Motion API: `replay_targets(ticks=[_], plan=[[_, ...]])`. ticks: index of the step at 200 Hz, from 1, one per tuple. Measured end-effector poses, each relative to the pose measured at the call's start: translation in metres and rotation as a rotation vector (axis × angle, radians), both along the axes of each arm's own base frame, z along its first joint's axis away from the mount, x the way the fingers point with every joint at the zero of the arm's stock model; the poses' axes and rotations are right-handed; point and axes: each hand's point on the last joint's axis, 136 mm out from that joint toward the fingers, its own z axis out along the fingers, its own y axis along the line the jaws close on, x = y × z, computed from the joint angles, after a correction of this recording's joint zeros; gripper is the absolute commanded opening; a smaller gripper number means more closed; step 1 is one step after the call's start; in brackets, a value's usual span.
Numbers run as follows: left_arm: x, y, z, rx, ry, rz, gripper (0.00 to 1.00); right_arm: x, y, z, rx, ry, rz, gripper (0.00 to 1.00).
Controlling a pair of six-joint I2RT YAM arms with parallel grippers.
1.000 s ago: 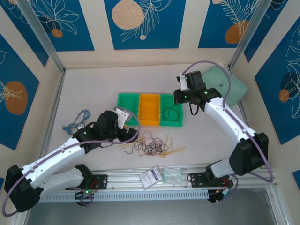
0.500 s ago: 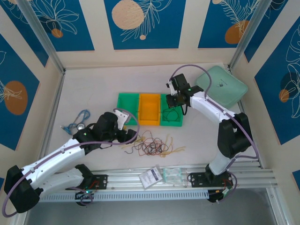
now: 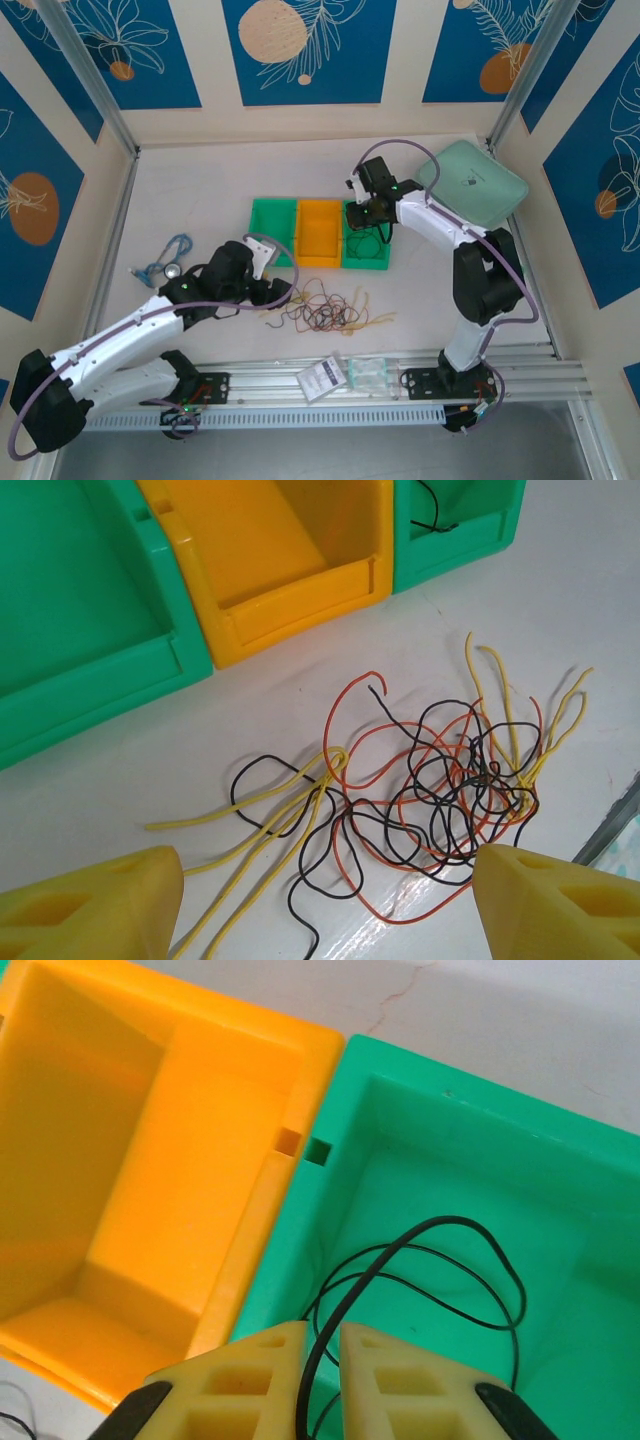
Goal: Untangle the cables
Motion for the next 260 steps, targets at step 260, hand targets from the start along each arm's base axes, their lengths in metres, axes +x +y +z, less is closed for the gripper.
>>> replay_targets(ticks=[260], plan=[[0.004, 0.012, -0.002, 0.009, -0.023, 0.044, 0.72, -0.013, -0.006, 0.071, 0.054, -0.065, -0.023, 0.26]])
